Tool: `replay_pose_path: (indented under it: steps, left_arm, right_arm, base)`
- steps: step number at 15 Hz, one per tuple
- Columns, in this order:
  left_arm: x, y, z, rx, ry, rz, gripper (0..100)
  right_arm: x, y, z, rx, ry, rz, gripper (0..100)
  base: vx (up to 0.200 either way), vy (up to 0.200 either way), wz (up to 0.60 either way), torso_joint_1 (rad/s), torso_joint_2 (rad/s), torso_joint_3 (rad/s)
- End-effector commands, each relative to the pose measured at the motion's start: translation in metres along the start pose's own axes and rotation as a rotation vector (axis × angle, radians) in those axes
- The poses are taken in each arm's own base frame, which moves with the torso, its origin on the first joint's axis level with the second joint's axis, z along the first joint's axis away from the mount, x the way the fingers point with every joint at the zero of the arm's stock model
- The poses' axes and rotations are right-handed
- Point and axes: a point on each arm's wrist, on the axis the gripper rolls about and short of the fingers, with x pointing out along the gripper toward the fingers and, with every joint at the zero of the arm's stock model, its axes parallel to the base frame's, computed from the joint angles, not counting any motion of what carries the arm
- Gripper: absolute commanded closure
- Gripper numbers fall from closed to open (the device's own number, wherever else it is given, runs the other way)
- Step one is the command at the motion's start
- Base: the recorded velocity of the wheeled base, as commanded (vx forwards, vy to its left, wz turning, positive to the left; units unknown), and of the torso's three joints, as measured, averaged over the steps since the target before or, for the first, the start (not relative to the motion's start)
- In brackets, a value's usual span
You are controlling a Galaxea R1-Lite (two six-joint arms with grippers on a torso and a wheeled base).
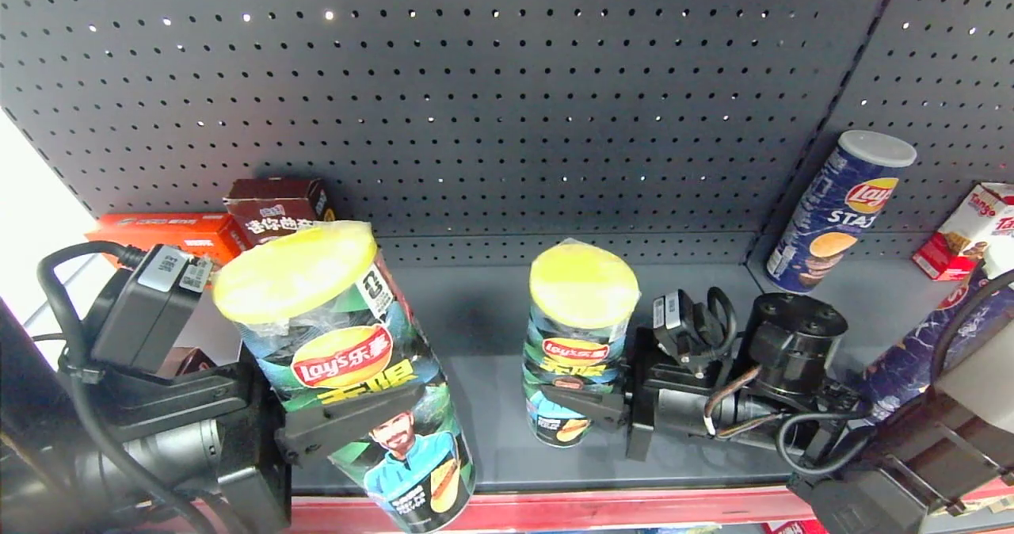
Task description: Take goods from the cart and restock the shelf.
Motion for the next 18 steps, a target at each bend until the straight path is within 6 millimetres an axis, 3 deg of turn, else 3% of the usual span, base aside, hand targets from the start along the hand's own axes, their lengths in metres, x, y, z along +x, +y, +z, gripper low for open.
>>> replay_pose_path:
  steps: [1,6,9,12,14,18]
  left_arm:
    - [0.0,0.0,0.0,0.0,-0.001,0.0,100]
    - [0.0,0.0,0.0,0.001,-0.002,-0.003,100]
    - [-0.001,0.0,-0.001,-0.003,0.003,-0.001,100]
    - [-0.001,-0.001,-0.003,-0.002,0.004,-0.004,100]
    - [-0.001,-0.001,-0.002,-0.002,0.003,-0.004,100]
    - [-0.003,-0.003,0.0,0.005,-0.006,-0.006,100]
  right_arm:
    - [0.0,0.001,-0.009,0.02,0.026,0.002,0]
    - [-0.005,-0.001,-0.005,0.01,0.02,-0.016,0]
    - [-0.017,0.003,0.019,-0.028,-0.023,-0.037,0]
    - [-0.046,0.025,0.046,-0.051,-0.051,-0.059,0]
    - [-0.066,0.037,0.054,-0.049,-0.042,-0.113,0]
    - [-0.129,0.065,0.078,-0.086,-0.057,-0.291,0]
  base:
    - [0.0,0.0,0.0,0.0,0.0,0.0]
    - [0.0,0.0,0.0,0.0,0.0,0.0]
    - [0.0,0.0,0.0,0.0,0.0,0.0]
    - [0.0,0.0,0.0,0.0,0.0,0.0]
    - [0.0,0.0,0.0,0.0,0.0,0.0]
    - [0.0,0.0,0.0,0.0,0.0,0.0]
